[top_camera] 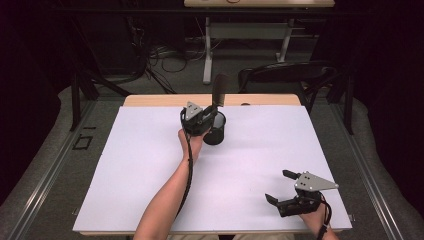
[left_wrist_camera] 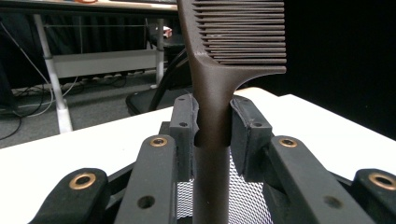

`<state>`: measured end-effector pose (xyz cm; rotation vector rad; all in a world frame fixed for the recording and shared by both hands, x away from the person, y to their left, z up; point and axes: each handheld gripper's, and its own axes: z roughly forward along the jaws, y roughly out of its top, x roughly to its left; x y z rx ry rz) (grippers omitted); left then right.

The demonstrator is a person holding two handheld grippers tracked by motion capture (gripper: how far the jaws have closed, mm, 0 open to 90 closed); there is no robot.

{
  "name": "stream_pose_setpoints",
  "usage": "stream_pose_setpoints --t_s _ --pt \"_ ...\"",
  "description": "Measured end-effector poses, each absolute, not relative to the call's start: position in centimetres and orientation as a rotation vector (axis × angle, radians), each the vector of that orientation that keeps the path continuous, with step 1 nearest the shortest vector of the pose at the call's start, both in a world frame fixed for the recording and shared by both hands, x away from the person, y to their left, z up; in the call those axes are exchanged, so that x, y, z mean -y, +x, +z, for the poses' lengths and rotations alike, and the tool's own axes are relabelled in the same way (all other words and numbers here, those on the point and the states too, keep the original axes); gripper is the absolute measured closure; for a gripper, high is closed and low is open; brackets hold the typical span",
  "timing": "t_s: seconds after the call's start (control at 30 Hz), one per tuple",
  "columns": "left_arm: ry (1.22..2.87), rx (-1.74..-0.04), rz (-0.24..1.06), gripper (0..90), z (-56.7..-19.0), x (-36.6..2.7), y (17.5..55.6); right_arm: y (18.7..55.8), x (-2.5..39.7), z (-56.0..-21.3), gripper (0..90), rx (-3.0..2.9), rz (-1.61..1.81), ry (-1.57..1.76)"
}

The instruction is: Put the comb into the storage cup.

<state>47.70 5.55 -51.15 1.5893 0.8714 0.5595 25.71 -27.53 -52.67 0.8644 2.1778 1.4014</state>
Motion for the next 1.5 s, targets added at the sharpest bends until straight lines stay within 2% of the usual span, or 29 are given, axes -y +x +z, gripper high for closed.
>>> stream_pose_setpoints --t_s 1.37,1.43,1.5 --pt "1.637 -0.875 0.576 71.7 -52.4 -5.4 47.2 25.7 27.5 -52.6 0.0 -2.181 1.401 0.861" --pt "1.644 -0.868 0.583 70.6 -52.4 -5.3 47.0 25.7 27.5 -52.6 0.0 -2.184 1.399 0.859" --pt "1.639 -0.845 0.589 62.3 -52.3 -5.2 46.7 25.7 27.5 -52.6 0.0 -2.179 1.403 0.861"
